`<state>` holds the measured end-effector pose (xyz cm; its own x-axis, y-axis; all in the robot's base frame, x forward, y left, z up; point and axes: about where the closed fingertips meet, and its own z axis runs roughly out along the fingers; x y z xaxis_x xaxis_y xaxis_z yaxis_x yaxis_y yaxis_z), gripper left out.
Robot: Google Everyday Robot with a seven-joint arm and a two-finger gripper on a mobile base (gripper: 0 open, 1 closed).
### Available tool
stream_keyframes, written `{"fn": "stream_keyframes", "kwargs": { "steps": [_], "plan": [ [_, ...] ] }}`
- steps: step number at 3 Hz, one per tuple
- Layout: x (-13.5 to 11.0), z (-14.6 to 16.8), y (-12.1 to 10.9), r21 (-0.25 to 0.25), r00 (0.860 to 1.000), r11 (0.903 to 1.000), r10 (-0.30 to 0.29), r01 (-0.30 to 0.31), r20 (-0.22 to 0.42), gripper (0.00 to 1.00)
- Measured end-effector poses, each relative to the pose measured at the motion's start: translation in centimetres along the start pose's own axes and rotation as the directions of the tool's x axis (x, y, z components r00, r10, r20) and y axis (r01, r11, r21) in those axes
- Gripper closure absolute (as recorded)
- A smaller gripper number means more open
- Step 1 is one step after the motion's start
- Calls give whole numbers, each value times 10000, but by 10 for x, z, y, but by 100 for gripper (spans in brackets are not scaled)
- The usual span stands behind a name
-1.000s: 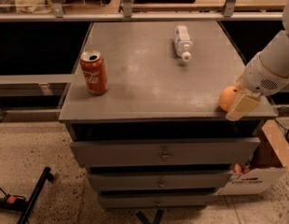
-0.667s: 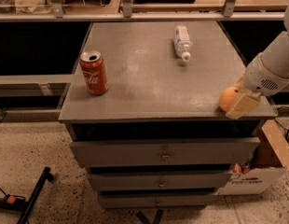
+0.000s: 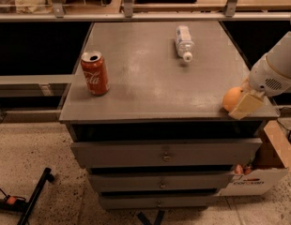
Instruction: Move orange near blue plastic bottle
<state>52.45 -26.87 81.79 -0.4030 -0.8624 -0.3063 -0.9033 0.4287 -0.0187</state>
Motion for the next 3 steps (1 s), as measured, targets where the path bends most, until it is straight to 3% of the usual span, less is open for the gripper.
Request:
{"fn": "stream_keyframes", "kwargs": {
  "steps": [1,2,3],
  "plan": [
    [0,0,0,0,10000,10000,-1,1,2,100],
    [-13,-8,-5,99,9988,9998,-174,169,447,100],
    [-34,-32,-27,891,9964,9953,-452,387,716,100]
  ]
}}
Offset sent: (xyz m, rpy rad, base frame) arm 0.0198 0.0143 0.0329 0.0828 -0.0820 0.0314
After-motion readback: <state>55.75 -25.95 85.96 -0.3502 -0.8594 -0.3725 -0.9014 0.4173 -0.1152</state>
